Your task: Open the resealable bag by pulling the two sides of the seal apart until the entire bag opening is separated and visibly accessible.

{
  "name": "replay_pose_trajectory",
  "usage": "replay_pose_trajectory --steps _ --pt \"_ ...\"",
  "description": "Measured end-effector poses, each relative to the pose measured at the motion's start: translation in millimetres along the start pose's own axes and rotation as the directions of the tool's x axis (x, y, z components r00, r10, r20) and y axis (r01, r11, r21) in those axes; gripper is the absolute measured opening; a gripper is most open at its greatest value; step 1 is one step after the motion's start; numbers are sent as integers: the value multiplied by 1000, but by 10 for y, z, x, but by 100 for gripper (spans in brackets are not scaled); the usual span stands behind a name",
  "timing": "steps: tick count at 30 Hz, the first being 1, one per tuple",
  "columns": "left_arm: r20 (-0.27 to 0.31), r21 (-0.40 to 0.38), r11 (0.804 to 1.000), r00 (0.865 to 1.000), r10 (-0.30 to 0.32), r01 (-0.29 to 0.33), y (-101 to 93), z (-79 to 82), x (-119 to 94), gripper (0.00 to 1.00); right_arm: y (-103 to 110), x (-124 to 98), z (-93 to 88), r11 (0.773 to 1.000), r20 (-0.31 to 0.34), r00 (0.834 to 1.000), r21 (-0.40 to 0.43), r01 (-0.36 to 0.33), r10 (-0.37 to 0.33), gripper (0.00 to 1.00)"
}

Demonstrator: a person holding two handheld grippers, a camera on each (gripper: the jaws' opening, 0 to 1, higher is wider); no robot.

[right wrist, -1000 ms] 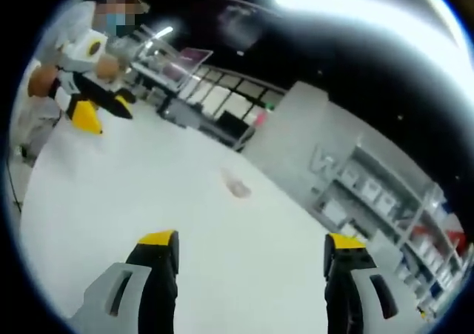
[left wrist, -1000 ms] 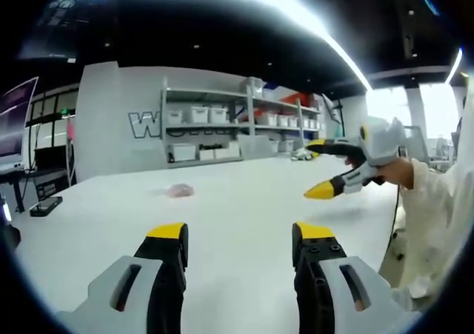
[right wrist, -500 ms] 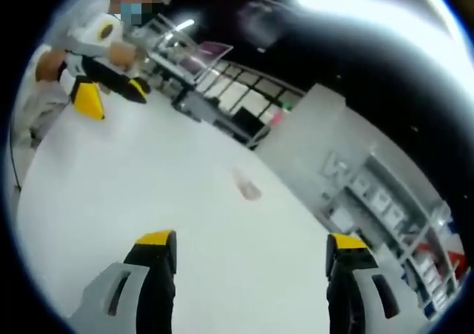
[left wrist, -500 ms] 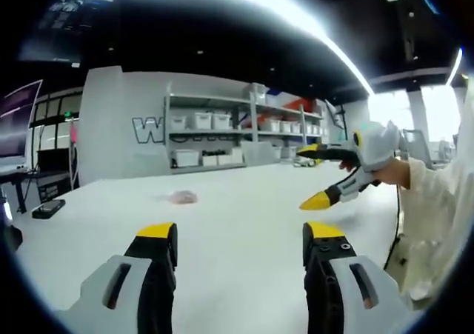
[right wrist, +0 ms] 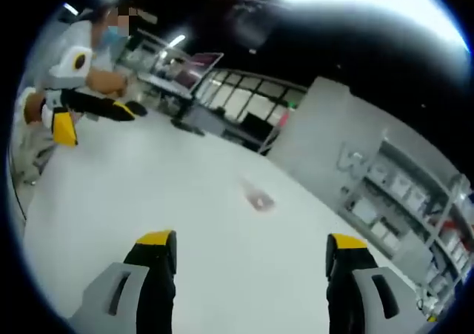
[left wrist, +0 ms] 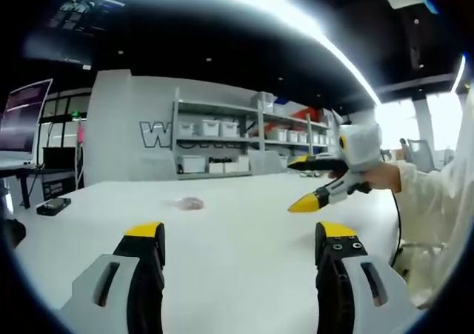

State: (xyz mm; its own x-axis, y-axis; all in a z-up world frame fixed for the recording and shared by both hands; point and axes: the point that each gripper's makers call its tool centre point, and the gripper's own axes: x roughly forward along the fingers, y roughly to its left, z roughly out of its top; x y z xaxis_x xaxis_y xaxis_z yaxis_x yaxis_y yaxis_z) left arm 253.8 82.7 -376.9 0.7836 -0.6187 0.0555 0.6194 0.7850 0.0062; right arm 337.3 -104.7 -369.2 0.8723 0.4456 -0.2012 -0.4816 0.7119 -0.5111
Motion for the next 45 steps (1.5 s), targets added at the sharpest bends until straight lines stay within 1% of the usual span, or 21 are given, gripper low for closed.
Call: replay_pose_trajectory --steps 3,4,8,11,14,15,16,18,21,24,31,36,40,42,45 --pt "-2 -2 1000 1000 6 -6 16 -5 -8 82 2 45 24 1000 -5 1000 -9 -9 9 82" --pt "-3 -1 1000 1000 7 -7 19 -8 -10 82 15 84 60 999 -9 1000 -26 -23 23 82" --pt "-3 -3 1000 1000 7 -7 4 -14 -7 83 21 163 88 998 -19 999 -48 -44 43 81" --pt "-15 30 999 1000 18 -18 7 -24 -13 83 13 220 79 997 -25 998 -56 -53 52 81" --pt "-1 27 999 1000 23 -23 14 7 -28 83 40 282 43 997 -32 997 -24 -74 73 81" --pt "0 27 999 1000 23 -23 15 8 -29 83 64 306 -1 996 -46 995 16 -84 85 81" --pt "-1 27 999 1000 23 -23 15 6 -30 83 74 317 -20 995 -52 995 37 -89 91 81" --pt "-8 30 999 1000 25 -25 17 -10 -31 83 82 351 -39 992 -40 994 79 -96 99 80" --pt "-23 31 999 1000 21 -21 8 -49 -33 83 70 373 -69 992 -45 995 89 -88 93 79" --pt "-22 32 999 1000 22 -21 6 -55 -34 83 56 385 -78 993 -49 995 89 -79 84 79" --pt "-14 25 999 1000 22 -21 5 -36 -34 83 16 463 -13 991 -22 998 119 -63 66 77" --pt "-10 23 999 1000 24 -24 14 -29 -52 83 54 534 24 987 -17 997 145 -71 74 78" --pt "-16 19 1000 1000 23 -23 10 -38 -56 83 29 555 46 985 -13 998 162 -62 65 77" --pt "-16 19 1000 1000 21 -21 2 -39 -58 82 25 561 40 987 -16 998 151 -50 53 77" --pt "-18 19 1000 1000 20 -20 -3 -42 -63 82 23 574 22 996 -30 999 85 -37 39 76"
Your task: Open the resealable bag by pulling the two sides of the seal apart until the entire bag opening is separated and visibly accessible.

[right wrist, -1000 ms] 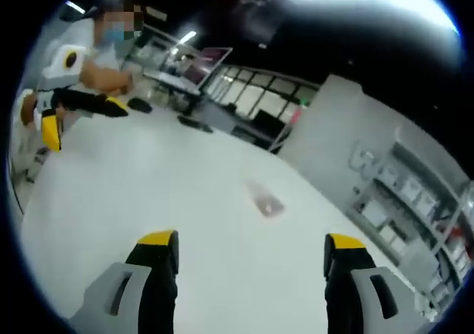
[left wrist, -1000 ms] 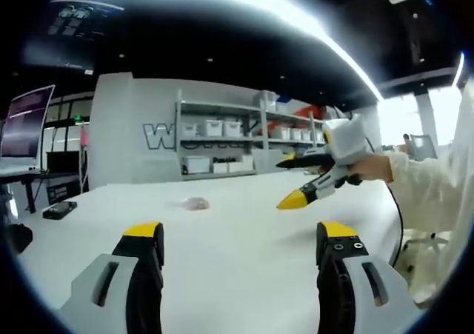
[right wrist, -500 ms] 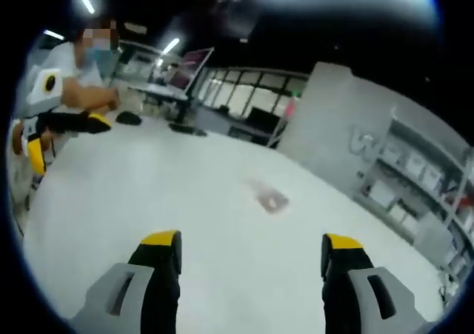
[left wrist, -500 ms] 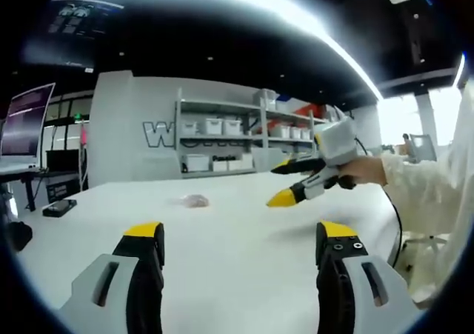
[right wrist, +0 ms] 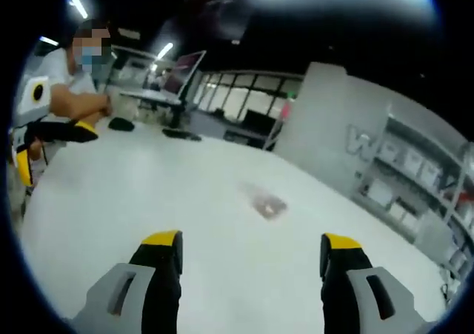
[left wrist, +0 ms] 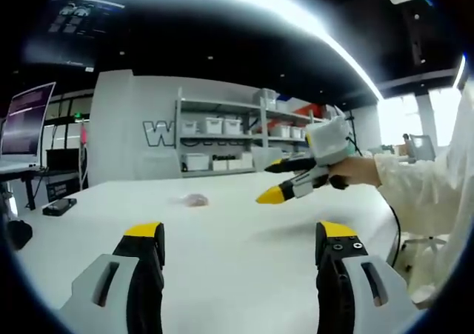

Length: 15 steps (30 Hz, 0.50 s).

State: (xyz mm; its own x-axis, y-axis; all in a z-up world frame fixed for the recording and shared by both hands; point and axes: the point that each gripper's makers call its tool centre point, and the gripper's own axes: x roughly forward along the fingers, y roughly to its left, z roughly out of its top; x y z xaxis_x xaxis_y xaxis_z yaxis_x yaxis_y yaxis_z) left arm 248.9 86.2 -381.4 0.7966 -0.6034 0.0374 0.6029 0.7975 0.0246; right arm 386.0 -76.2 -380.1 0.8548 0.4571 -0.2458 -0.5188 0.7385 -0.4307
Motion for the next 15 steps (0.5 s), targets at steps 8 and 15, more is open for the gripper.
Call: replay_pose_trajectory --steps 8,15 --pt "1 -2 1000 1000 1 -1 8 13 -18 82 35 96 40 999 11 1000 -36 -16 16 76" --pt "-2 -9 1000 1000 1 -1 18 18 -25 82 38 184 76 991 -10 1000 -134 -12 11 76"
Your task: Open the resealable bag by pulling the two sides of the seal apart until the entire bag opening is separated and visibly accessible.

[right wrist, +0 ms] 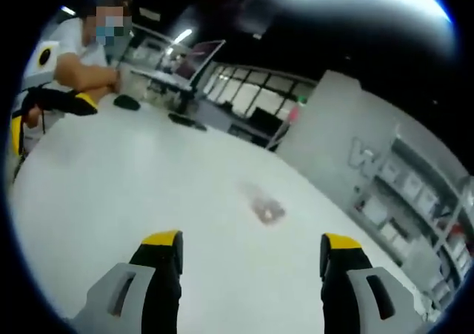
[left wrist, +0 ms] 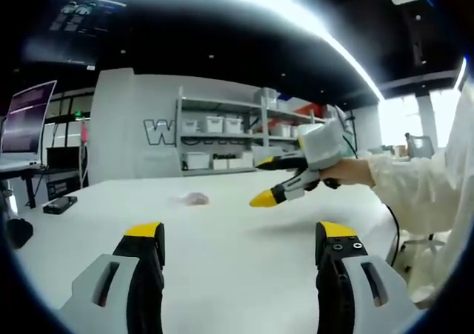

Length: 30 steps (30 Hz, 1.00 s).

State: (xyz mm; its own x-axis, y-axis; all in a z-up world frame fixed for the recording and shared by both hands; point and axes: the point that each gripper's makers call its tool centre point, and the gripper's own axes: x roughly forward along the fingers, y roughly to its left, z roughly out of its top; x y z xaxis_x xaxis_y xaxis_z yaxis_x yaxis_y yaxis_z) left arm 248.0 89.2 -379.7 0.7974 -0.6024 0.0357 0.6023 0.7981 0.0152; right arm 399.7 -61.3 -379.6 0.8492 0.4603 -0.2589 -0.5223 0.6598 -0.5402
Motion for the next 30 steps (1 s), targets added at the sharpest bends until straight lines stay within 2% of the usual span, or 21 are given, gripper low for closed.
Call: replay_pose_trajectory --steps 8,18,30 --pt "-2 -1 1000 1000 -5 5 0 13 -6 82 53 108 54 997 -11 1000 -80 -11 10 77" --pt "3 -4 1000 1000 3 -3 38 26 -31 82 80 235 136 995 -6 1000 -94 -26 26 77" --pt "0 -12 1000 1000 9 -9 72 -11 -52 82 114 341 77 991 -34 999 -128 -34 30 76"
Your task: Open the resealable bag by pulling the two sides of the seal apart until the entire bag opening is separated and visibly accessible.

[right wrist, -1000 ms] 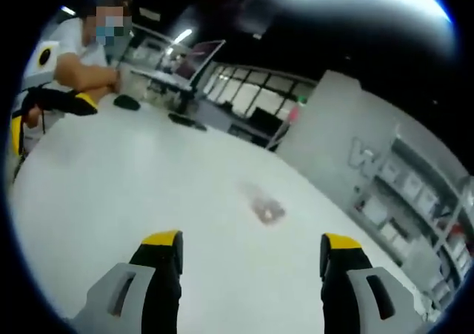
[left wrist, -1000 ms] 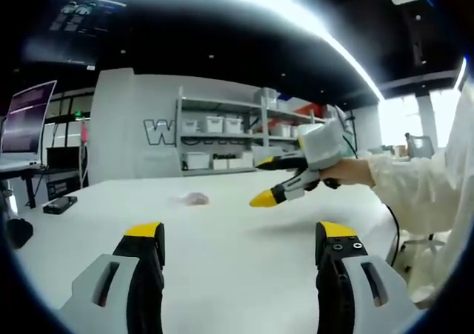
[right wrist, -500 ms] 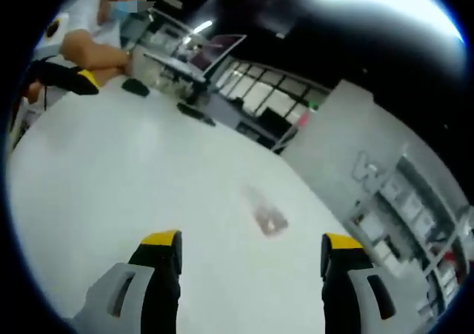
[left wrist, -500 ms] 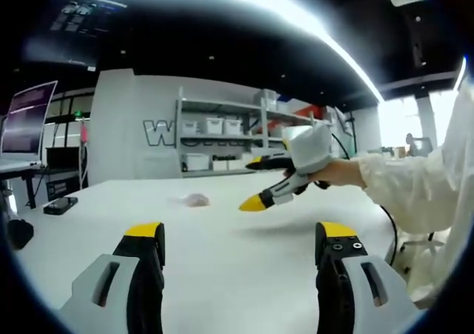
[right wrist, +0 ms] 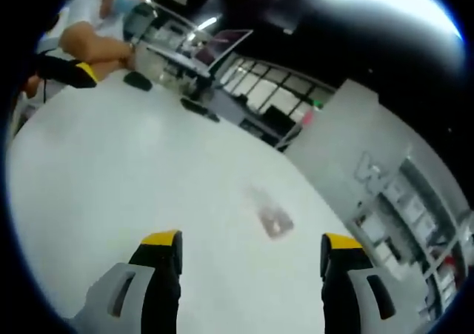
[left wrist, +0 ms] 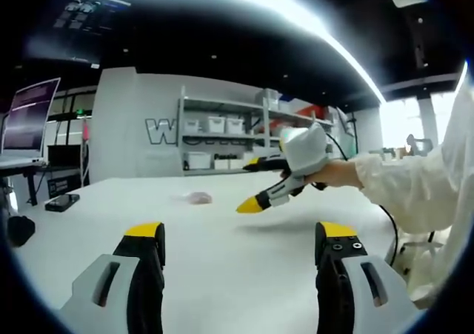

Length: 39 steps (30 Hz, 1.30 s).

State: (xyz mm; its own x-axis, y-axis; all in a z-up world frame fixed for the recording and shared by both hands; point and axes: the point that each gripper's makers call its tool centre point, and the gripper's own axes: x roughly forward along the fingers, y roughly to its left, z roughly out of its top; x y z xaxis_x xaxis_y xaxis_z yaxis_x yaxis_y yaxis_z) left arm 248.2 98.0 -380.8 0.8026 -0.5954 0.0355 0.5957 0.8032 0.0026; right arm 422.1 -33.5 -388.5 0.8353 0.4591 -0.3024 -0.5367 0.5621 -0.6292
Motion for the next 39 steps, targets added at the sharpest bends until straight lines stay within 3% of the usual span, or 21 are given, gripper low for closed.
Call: replay_pose_trajectory --steps 10,14,25,32,39 --pt "-2 -5 1000 1000 -3 3 -9 -24 1 81 -12 103 67 997 23 1000 72 -4 3 76" --pt "-1 -5 1000 1000 0 0 8 -27 -4 81 23 142 69 988 38 999 149 -26 21 75" --pt "-3 -9 1000 1000 0 0 17 -50 3 81 4 267 80 971 53 999 238 -21 9 74" --pt "-5 -11 1000 1000 -1 1 20 -62 5 81 25 339 103 967 60 998 253 -22 8 73" --pt "-4 -14 1000 1000 4 -5 47 -70 1 81 39 393 136 979 57 998 203 -10 -2 73"
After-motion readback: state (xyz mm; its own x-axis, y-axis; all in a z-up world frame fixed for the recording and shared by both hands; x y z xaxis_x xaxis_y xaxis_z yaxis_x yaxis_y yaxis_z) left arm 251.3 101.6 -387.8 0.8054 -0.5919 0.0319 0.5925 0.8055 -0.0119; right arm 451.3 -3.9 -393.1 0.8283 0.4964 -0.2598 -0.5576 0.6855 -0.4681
